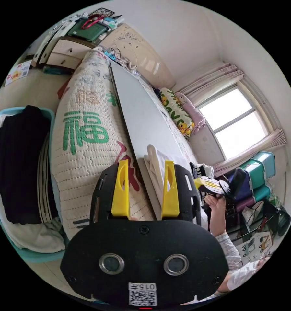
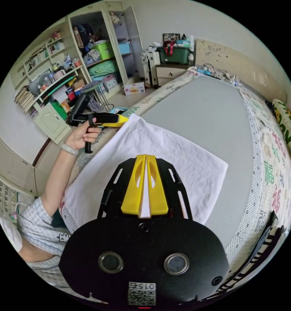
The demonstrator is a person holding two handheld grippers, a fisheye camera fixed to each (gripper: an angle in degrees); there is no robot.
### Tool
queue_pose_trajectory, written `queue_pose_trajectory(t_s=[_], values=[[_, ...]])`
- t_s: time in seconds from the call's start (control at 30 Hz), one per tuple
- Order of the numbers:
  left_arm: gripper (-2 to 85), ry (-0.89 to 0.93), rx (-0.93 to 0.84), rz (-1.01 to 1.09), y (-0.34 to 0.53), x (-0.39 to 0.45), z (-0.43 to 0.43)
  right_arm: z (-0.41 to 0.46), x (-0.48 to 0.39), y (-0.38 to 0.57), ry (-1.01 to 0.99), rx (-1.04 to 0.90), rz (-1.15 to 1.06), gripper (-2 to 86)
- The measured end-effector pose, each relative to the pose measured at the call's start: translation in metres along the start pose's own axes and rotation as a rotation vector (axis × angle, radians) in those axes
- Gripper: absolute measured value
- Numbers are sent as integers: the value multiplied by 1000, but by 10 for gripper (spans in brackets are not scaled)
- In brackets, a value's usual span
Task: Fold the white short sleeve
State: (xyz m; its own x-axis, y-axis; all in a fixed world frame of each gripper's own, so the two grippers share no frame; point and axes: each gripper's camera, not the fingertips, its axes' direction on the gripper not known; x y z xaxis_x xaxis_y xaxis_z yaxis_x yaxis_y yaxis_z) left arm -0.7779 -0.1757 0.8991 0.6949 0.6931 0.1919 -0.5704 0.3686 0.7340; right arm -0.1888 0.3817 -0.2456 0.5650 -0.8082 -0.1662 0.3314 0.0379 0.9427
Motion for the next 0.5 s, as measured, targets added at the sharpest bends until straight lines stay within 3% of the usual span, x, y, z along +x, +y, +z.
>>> queue_pose_trajectory(t_s=[0.1,0.23,0.5], values=[[154,76,-32,11,1,-17,12,30,0,-40,23,-100,7,-4],[140,106,-32,-31,0,-47,13,41,-12,-76,16,-74,-24,-6],[129,122,4,-70,-12,-84,-16,39,-15,-132,-155,-106,-37,-3]])
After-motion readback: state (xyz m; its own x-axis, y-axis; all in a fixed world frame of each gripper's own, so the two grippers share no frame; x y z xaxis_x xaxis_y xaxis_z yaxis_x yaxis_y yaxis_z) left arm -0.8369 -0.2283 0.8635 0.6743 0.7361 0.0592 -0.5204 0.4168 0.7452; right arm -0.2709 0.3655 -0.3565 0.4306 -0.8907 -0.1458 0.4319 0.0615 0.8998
